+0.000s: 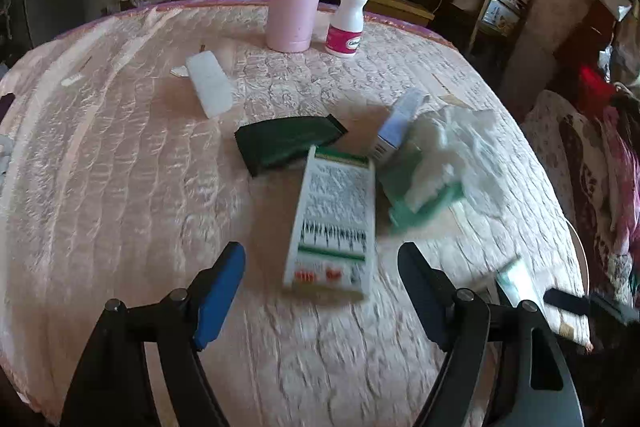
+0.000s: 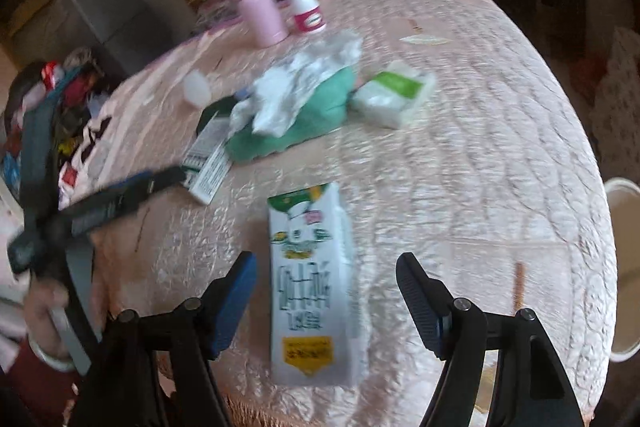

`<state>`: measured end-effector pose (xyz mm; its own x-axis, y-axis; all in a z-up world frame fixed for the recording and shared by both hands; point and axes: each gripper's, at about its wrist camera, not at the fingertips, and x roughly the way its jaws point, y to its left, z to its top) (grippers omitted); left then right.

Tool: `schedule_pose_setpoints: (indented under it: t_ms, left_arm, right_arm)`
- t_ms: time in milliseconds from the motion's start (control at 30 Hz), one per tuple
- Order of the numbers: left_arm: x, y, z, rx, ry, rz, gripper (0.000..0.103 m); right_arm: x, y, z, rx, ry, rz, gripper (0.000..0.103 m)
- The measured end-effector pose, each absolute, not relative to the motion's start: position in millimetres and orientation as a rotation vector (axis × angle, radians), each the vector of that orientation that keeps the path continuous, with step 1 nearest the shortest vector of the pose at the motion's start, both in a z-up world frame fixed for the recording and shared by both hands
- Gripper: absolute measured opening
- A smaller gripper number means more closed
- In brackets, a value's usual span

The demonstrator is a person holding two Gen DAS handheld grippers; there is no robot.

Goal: Collect trash
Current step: 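Grasp the cow-print milk carton with right gripper while left gripper grasps the Guilin Watermelon Frost box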

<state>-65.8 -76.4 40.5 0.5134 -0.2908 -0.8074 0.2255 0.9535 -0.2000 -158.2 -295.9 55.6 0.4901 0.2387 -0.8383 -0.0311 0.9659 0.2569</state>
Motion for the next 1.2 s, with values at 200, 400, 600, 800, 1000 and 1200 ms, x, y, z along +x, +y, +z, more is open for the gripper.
schedule_pose_setpoints:
  t_ms: [200,400,600,800,1000,1200]
  left_arm:
    - [-34,-100,18,0.03,1.026,-0.284,0.079]
    - [-28,-105,14,0.055,1.048,-0.291,0.052]
    - [-60,-106,29,0.053,1.009,-0.316,0.052]
    - [-97,-120,47,0.06,0.973,-0.359,0.052]
    - [-118,-144,61,0.093,0.933,-0.391,0.052]
    - [-128,-168,68,0.103,0.921,-0.436,0.052]
  right_arm:
    - [-150,-276,41,0.139,1.082,0.141,0.075]
    - [-147,-272,31,0.128,1.075,0.116,0.058]
    - [-151,-269,33,0.108,1.061,0.132,0.058]
    - [-166,-286,51,0.136,1.0,0.111,0.058]
    - [-180,-313,65,0.163,0.96,0.063,0.058]
    - [-190,-337,78,0.194,0.923,0.026,0.058]
